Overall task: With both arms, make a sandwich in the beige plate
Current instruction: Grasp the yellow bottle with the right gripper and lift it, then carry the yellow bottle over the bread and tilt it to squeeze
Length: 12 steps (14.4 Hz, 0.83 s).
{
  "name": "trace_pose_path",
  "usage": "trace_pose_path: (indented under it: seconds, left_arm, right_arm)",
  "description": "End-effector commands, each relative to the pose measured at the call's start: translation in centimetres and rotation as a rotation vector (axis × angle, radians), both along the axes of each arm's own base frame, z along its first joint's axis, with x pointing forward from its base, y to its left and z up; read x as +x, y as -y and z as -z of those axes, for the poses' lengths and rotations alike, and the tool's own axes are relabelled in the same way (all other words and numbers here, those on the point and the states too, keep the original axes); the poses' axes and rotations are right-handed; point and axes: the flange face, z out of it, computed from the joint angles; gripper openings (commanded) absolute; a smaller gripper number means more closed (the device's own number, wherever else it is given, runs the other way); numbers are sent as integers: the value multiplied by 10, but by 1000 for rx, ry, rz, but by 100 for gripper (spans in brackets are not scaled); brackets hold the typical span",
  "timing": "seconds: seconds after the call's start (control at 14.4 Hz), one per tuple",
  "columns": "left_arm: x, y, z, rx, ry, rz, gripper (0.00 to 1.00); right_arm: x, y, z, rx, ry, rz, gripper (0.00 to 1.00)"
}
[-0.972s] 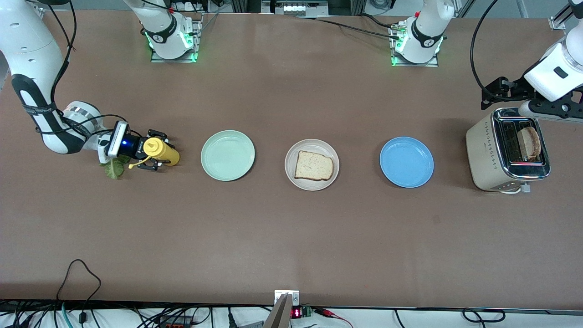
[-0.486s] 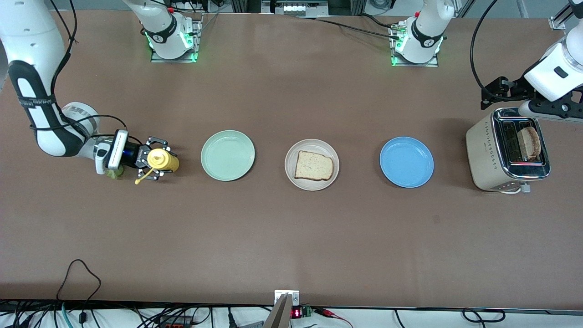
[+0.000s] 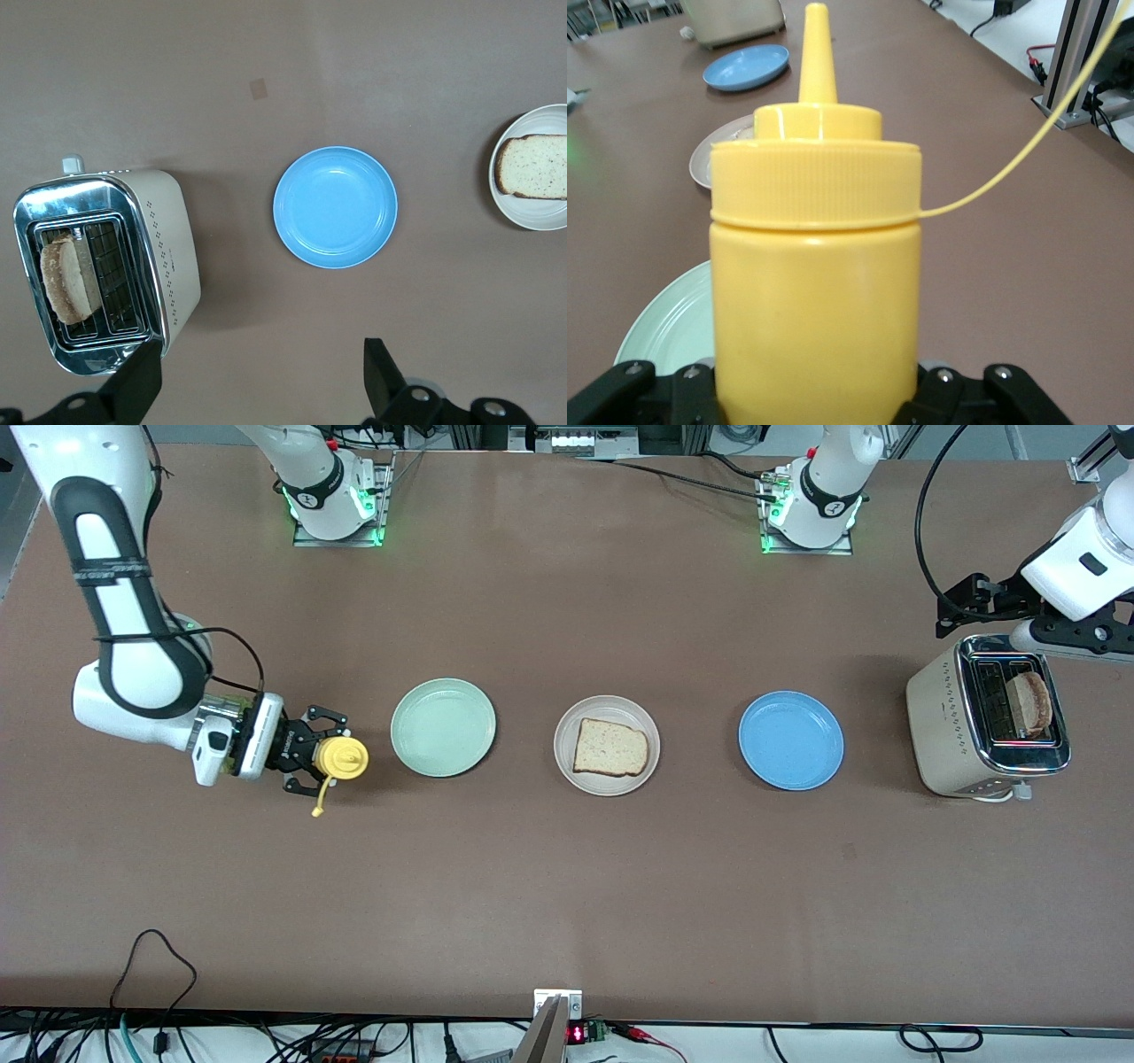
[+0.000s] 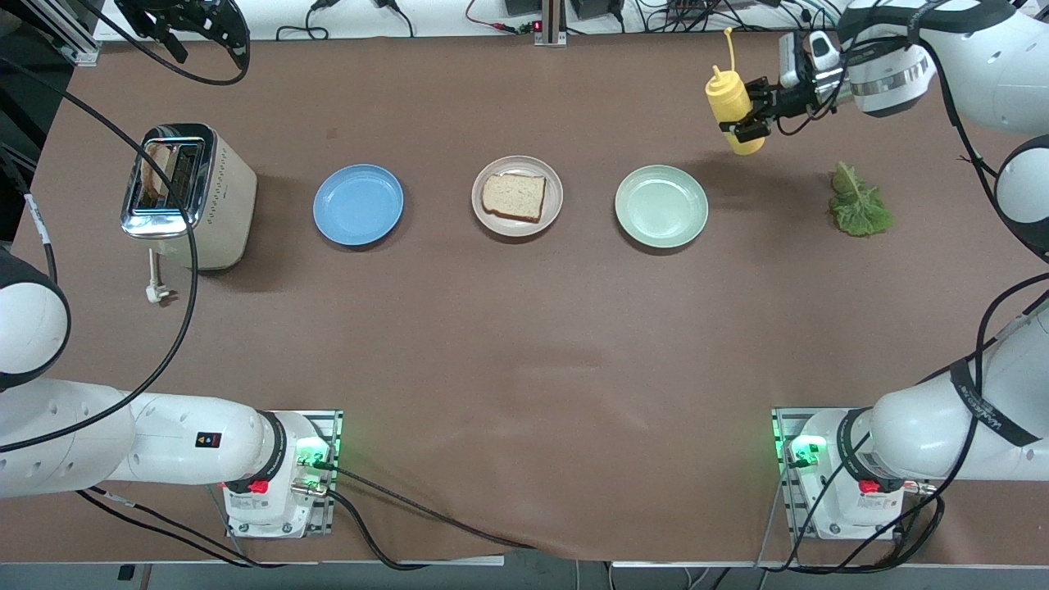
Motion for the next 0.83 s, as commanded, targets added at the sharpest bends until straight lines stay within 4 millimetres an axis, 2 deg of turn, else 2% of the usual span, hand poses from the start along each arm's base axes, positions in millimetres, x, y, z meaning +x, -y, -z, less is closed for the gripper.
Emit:
trace_pose_path:
  seconds: [0.0, 0.28, 0.56, 0.69, 0.76]
  left_arm:
    - [-2, 0, -7, -15, 2, -5, 100]
    - [-1, -1, -6, -13, 0, -12, 100]
    - [-1, -1, -6, -13, -1, -11, 100]
    - [-1, -1, -6, -13, -1, -11, 100]
    - [-1, -1, -5, -13, -3, -11, 100]
  right_arm:
    - [15, -32, -28, -91, -9, 9, 27]
    - [31, -100, -69, -195, -13, -20, 28]
    - [21, -171, -79, -278, 5, -21, 29]
    - [18, -186, -80, -333, 3, 6, 29]
    - [16, -207, -85, -365, 14, -6, 29]
